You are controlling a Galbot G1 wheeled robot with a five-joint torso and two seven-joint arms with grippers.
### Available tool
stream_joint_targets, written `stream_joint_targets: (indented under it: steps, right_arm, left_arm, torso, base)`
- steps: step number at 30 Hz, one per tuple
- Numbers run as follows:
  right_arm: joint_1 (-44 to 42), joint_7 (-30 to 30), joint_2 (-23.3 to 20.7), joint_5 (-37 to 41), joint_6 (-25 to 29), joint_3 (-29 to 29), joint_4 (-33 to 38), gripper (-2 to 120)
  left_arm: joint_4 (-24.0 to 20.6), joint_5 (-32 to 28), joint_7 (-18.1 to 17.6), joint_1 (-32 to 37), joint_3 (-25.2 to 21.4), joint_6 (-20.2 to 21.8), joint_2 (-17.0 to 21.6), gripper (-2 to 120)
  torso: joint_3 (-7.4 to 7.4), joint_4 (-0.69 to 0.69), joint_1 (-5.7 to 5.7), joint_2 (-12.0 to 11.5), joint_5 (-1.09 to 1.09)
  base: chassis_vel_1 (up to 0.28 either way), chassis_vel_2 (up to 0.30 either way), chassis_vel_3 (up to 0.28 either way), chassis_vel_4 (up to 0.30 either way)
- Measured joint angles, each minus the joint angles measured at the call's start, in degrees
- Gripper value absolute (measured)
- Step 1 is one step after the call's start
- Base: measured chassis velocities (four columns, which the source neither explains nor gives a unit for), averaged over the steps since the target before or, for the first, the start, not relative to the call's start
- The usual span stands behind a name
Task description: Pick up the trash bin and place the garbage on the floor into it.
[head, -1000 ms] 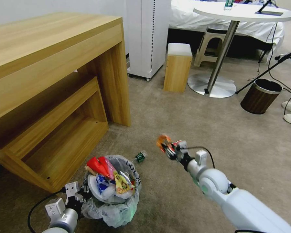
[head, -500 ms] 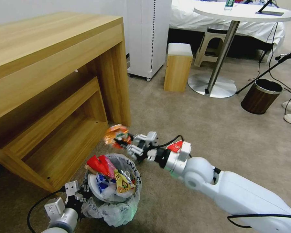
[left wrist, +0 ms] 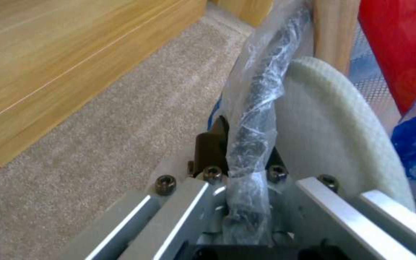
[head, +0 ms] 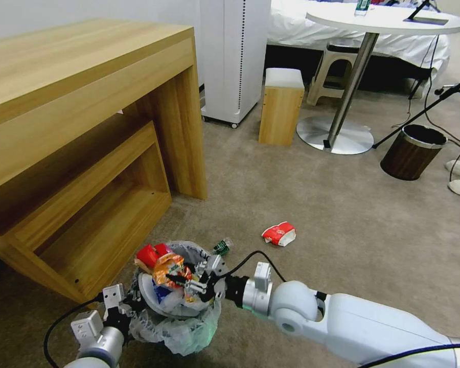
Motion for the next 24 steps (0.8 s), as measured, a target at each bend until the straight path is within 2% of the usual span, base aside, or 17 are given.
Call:
stream_joint_targets:
  steps: [14,17,18,21,22,24]
  right_arm:
    - [-2.57,3.5,-0.57,-0.12,-0.75,-0.32,-1.61,28]
    - [-2.81,3.78,-0.58,-0.32,-0.82,-0.24,-1.58,38]
    - [-2.81,3.78,-0.58,-0.32,-0.82,-0.24,-1.58,38]
    - [-2.97,3.82,-0.53,-0.35,-0.83,0.07,-1.14,52]
    - [-2.97,3.82,-0.53,-0.35,-0.83,0.07,-1.14,52]
    - [-3.14,3.89,-0.51,-0.36,-0.8,0.52,-0.54,64]
  left_arm:
    - [0.16,-0.06,0.0,-0.19,0.21,0.02,0.12,0]
    - [0.17,0.07,0.0,-0.16,0.3,0.06,0.01,0]
    - [0.17,0.07,0.0,-0.16,0.3,0.06,0.01,0]
    - [0.01,0.16,0.0,0.18,0.24,0.09,-0.05,0]
    - [0.01,0.16,0.0,0.18,0.24,0.09,-0.05,0]
    - [-0.27,0.19,0.01,0.41,0.03,0.1,-0.04,0]
  torso:
    - [0.0,-0.01,0.0,0.0,0.01]
    - [0.0,-0.01,0.0,0.0,0.01]
    - [0.0,-0.01,0.0,0.0,0.01]
    - [0.0,0.0,0.0,0.0,0.0]
    - [0.0,0.0,0.0,0.0,0.0]
    - [-0.01,0.0,0.0,0.0,0.01]
  base:
    - [0.0,0.0,0.0,0.0]
    - [0.0,0.0,0.0,0.0]
    - [0.0,0.0,0.0,0.0]
    - [0.0,0.0,0.0,0.0]
    - [0.0,0.0,0.0,0.0]
    - [0.0,0.0,0.0,0.0]
